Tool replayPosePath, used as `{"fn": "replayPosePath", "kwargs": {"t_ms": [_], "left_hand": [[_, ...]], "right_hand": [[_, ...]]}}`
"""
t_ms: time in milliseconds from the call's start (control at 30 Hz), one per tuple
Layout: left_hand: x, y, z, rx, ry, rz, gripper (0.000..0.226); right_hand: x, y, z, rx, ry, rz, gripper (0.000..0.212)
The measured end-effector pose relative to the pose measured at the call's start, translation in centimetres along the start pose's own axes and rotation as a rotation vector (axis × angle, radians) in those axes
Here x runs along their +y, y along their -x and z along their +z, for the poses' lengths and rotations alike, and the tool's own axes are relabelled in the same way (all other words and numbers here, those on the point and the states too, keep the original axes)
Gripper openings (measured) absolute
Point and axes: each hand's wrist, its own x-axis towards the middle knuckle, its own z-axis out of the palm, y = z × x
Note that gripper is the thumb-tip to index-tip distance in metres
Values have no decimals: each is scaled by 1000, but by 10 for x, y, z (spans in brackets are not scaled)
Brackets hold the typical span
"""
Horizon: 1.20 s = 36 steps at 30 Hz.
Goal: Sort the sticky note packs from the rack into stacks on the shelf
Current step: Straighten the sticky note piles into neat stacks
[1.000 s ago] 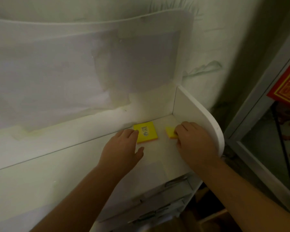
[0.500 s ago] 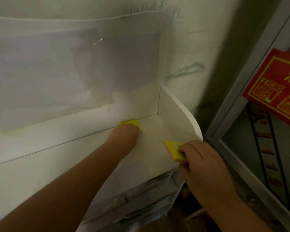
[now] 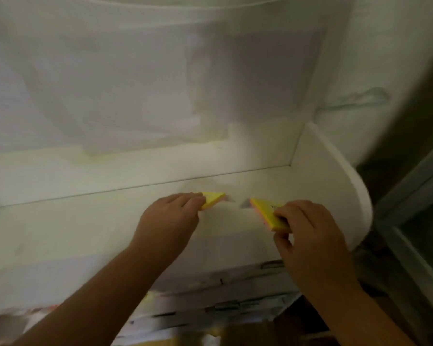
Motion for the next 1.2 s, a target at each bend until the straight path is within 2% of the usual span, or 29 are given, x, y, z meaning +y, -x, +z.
{"fn": "replayPosePath", "kwargs": {"t_ms": [200, 400, 533, 733, 900, 1033, 1200], "left_hand": [[-41, 66, -44, 138, -17, -81, 33], [-90, 144, -86, 244, -64, -198, 31], [-124, 218, -120, 298, -117, -260, 29], [-171, 354, -185, 429, -226, -377, 29], [-218, 461, -220, 420, -324, -503, 32], [-251, 543, -237, 364, -384, -656, 32], [-272, 627, -248, 305, -374, -833, 33]], "right_hand": [[-56, -33, 38, 8, -46, -153, 35], [-140, -49, 58, 29, -105, -282, 37], [-220, -42, 68, 59, -135, -368, 29], [-367, -7, 78, 46, -263, -498, 29], [-479, 26, 93, -20, -344, -629, 23], [-566, 56, 104, -88, -401, -769, 28], [-646, 81, 136, -132, -477, -939, 24]]}}
